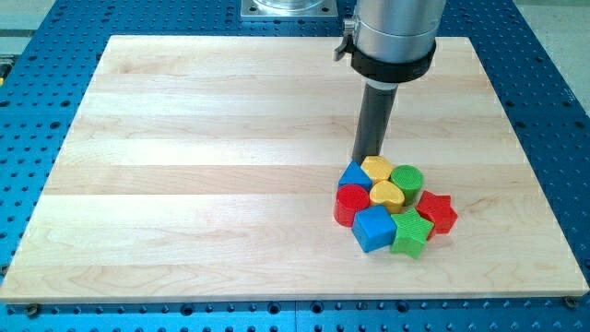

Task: Move your arm top right to the yellow hexagon

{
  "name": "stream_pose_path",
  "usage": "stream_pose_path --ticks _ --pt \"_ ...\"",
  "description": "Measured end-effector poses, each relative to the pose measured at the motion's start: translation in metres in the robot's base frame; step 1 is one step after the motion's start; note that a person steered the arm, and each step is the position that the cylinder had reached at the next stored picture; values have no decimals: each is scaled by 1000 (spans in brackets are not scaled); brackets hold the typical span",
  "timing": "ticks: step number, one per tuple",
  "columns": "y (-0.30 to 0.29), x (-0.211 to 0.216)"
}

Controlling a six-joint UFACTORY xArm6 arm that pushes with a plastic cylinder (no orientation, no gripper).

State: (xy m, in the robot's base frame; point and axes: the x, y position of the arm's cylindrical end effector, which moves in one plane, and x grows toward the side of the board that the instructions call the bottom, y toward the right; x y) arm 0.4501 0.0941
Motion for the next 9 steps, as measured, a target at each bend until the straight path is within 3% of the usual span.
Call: stream_pose_path --ticks 2,5,7,9 --pt "-11 -17" --pt "-26 23" --pt "-11 1" --pt "-3 10"
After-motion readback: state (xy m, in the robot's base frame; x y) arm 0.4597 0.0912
